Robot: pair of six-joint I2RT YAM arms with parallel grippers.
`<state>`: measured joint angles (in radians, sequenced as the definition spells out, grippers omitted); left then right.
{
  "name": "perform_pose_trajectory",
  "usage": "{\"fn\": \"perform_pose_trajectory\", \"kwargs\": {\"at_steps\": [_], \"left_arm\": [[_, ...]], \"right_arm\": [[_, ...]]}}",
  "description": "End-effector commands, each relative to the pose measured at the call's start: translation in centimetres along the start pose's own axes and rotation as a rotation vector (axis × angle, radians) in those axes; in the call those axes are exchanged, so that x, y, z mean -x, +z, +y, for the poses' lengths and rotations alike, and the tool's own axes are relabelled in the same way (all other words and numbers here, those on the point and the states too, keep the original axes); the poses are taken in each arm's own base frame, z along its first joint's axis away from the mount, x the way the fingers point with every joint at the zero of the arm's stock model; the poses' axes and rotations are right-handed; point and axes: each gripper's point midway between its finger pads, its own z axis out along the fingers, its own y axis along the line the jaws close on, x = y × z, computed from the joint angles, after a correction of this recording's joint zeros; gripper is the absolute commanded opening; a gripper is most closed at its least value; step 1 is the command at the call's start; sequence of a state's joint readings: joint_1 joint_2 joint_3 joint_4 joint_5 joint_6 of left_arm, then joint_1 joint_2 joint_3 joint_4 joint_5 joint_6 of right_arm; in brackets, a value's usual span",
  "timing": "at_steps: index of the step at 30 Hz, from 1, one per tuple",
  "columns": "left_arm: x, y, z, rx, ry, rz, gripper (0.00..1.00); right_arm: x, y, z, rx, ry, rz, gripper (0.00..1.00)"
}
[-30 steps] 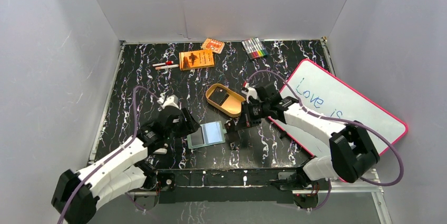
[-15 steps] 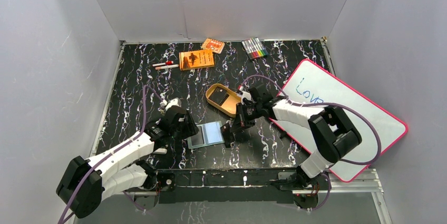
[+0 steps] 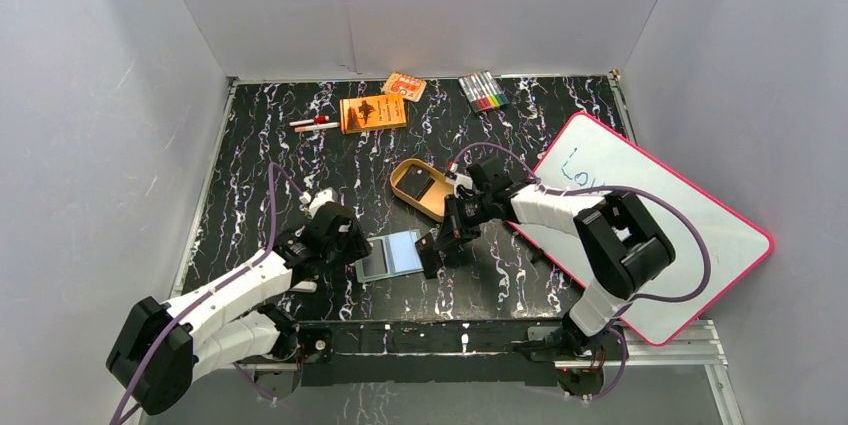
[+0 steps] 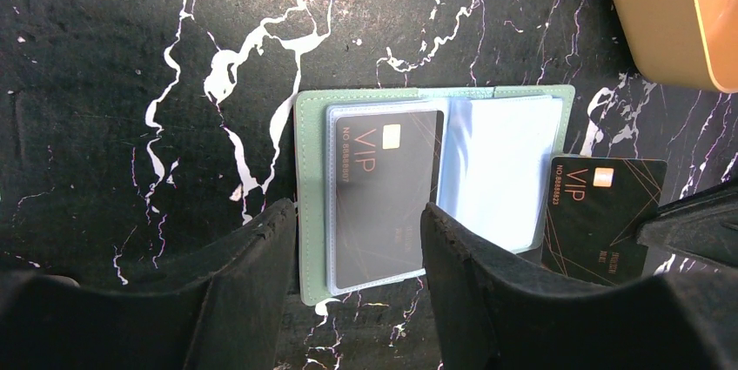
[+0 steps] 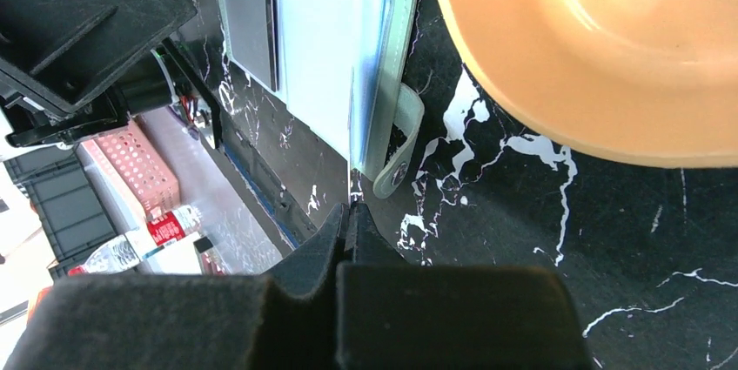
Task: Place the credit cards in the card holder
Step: Turn over the card slot in the card holder.
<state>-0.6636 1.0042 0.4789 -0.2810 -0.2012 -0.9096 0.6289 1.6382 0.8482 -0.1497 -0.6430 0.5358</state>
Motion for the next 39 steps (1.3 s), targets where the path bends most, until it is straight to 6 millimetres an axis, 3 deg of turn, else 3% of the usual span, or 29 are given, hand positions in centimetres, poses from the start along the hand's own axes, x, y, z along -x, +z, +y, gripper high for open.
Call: {"fn": "perform_pose_trajectory", "kwargs": {"at_steps": [1, 10, 20, 29, 34, 39], "left_arm": [[0.0, 0.0, 0.4, 0.017, -0.001, -0.009, 0.52], [-0.1, 0.1, 0.4, 0.012, -0.004, -0.007, 0.52], [-0.8, 0.5, 0.1, -0.01, -0.001, 0.021, 0.52], [0.7, -0.7, -0.4, -0.025, -0.007, -0.037, 0.55], [1.8, -1.7, -1.9, -0.085, -0.009, -0.061, 0.59], [2.0, -2.5, -5.8, -0.269, 0.018, -0.04, 0.67]], "right_arm": [[1.4, 0.0, 1.3, 0.043, -0.026, -0.013, 0.0], [0.9, 0.9, 0.9, 0.05, 0.011, 0.024, 0.0], [0.9, 1.8, 2.5, 0.094, -0.006, 0.042, 0.0], [1.1, 2.2, 3.4, 0.103, -0.022, 0.035, 0.0], [1.2, 1.9, 4.6, 0.124, -0.053, 0.029, 0.0], [1.1, 2.3, 5.5, 0.143, -0.075, 0.035, 0.0]]}}
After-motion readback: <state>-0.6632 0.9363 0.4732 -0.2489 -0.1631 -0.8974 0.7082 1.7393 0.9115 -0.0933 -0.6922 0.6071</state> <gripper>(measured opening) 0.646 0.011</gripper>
